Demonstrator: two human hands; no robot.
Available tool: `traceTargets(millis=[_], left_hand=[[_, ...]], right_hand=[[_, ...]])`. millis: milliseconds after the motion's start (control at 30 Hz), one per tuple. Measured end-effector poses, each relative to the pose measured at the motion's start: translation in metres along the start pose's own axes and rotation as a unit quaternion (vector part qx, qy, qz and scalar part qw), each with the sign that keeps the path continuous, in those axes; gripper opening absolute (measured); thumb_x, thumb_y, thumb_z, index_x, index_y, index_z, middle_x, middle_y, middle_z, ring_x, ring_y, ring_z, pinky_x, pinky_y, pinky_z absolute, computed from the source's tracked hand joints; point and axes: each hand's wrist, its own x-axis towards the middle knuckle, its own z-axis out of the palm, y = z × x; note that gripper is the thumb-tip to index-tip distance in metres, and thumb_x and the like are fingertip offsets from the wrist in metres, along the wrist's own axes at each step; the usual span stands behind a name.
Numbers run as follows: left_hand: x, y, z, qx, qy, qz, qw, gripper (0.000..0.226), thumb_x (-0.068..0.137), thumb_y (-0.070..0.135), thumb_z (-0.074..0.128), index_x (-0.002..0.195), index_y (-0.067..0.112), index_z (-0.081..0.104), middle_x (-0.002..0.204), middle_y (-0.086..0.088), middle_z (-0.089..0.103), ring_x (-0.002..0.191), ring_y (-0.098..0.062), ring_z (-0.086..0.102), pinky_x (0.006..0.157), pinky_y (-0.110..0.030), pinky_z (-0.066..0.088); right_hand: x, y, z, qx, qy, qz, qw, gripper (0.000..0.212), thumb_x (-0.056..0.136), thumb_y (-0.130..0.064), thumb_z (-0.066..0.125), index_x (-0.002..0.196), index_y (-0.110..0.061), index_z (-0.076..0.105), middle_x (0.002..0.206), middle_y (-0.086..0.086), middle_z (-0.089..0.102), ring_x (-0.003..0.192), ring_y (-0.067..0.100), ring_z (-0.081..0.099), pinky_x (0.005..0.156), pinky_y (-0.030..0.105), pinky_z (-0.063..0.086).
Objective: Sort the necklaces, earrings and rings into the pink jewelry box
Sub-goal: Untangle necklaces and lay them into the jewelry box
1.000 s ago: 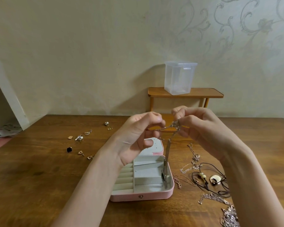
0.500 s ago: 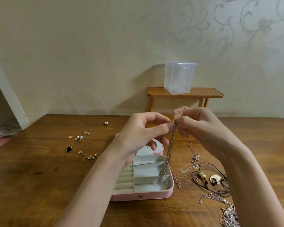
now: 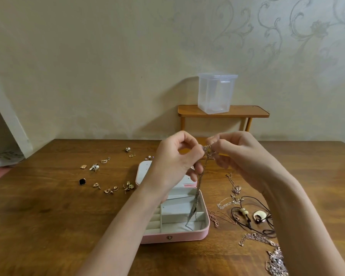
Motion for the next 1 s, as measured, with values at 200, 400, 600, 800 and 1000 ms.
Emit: traceTargets(millis=[200,400,600,800,1000], left_hand=[[0.002,-0.002,0.001,-0.03,0.057,0.017,0.998,0.017,0.087,-0.001,0.054,0.072,0.005,0.049,0.051,-0.002,0.055,0.043,-0.012,0.047,0.037,-0.017,0.035],[-0.001,-0.004,0.006,-0.078,0.064,0.001,0.995,0.018,0.082,-0.007,0.056,0.074,0.007,0.048,0.057,-0.002,0.051,0.043,-0.006,0.038,0.036,-0.015,0.029],[-0.001,0.0,0.003,-0.117,-0.012,-0.045,0.992,0.018,0.087,-0.007,0.048,0.083,0.011,0.047,0.075,-0.003,0.047,0.044,-0.005,0.031,0.034,-0.012,0.021],[0.002,-0.006,-0.002,-0.044,-0.048,-0.089,0.994,0.005,0.084,0.014,0.063,0.083,0.009,0.063,0.057,0.009,0.05,0.043,-0.002,0.033,0.038,-0.01,0.026],[0.004,-0.007,-0.002,-0.074,0.026,-0.08,0.994,0.011,0.081,0.013,0.066,0.07,0.017,0.064,0.057,0.009,0.053,0.044,-0.001,0.038,0.035,-0.011,0.023]], right_hand=[[-0.002,-0.008,0.006,-0.007,-0.002,0.004,1.0,0.017,0.082,0.005,0.058,0.066,-0.002,0.06,0.055,0.004,0.057,0.051,0.011,0.052,0.053,0.017,0.046],[-0.002,-0.008,0.007,0.017,0.002,0.016,1.0,0.014,0.079,0.005,0.061,0.067,-0.002,0.062,0.067,0.009,0.065,0.063,0.014,0.065,0.067,0.02,0.055],[-0.002,-0.008,0.002,0.05,0.069,0.009,0.996,0.02,0.08,0.009,0.058,0.065,-0.005,0.058,0.062,0.006,0.062,0.054,0.009,0.061,0.053,0.015,0.05],[-0.001,-0.007,0.002,0.078,0.069,0.026,0.994,0.023,0.082,0.01,0.055,0.065,-0.004,0.056,0.065,0.013,0.059,0.051,0.011,0.056,0.049,0.014,0.049],[-0.002,-0.01,0.005,0.021,0.032,0.018,0.999,0.017,0.08,0.005,0.06,0.067,-0.005,0.061,0.062,0.006,0.06,0.058,0.012,0.056,0.058,0.018,0.05]])
